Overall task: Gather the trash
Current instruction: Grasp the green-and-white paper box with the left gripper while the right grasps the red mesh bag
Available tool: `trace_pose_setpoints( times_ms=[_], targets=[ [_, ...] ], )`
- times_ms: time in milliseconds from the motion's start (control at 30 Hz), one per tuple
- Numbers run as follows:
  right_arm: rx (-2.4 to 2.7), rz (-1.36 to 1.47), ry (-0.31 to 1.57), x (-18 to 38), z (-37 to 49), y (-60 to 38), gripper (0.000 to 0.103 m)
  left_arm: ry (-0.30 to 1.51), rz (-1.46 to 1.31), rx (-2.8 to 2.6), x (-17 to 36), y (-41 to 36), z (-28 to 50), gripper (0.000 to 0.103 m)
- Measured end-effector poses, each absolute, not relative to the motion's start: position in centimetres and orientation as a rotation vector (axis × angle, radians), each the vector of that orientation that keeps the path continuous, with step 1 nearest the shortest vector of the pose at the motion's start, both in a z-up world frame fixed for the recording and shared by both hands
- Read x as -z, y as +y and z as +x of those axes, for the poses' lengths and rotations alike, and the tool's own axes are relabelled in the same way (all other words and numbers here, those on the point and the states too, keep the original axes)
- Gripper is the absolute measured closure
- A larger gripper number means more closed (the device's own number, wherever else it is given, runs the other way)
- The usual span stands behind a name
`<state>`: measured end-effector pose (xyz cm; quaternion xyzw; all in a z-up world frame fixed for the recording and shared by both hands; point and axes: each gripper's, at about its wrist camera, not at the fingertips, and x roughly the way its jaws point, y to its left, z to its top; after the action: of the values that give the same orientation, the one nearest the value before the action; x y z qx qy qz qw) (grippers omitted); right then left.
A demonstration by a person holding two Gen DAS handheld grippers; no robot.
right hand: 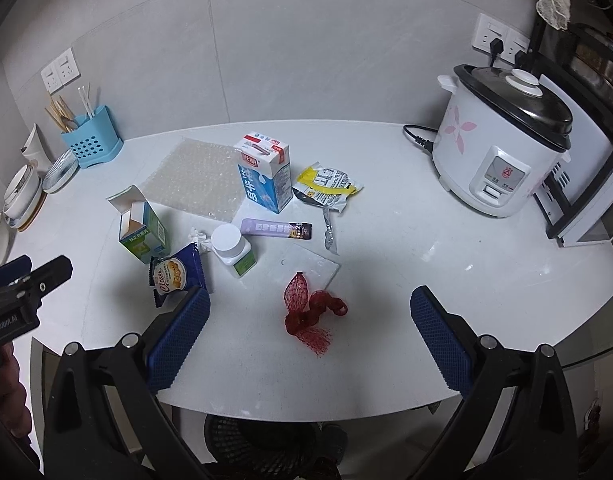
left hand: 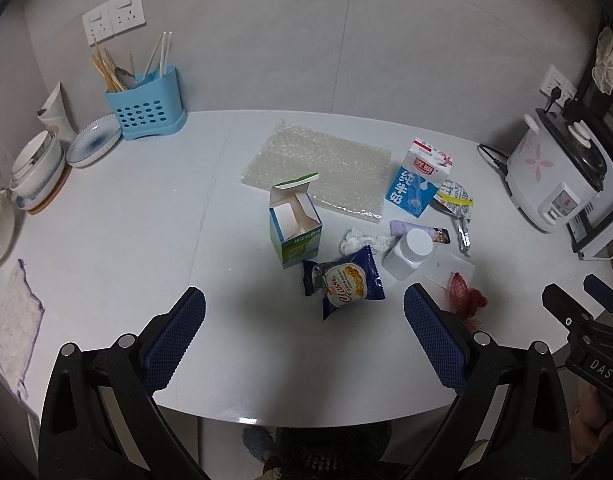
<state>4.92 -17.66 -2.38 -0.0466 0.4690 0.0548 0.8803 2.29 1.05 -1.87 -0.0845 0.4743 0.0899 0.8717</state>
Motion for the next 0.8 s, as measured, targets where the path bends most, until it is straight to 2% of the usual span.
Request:
trace_pose_setpoints(
  times_ms=[633,800],
  targets=[
    [-0.108,-0.056,1.092,11.7,9.7,-18.1,0.014,1.037,-0.201,-0.298,10.2,3.9,11.0,0.006],
    [-0.102,-0.052,1.136,13.6,10.6,-18.1,0.022,1.056,-0.207,-0.317,12.1,4.6,12.6,0.006]
  ],
)
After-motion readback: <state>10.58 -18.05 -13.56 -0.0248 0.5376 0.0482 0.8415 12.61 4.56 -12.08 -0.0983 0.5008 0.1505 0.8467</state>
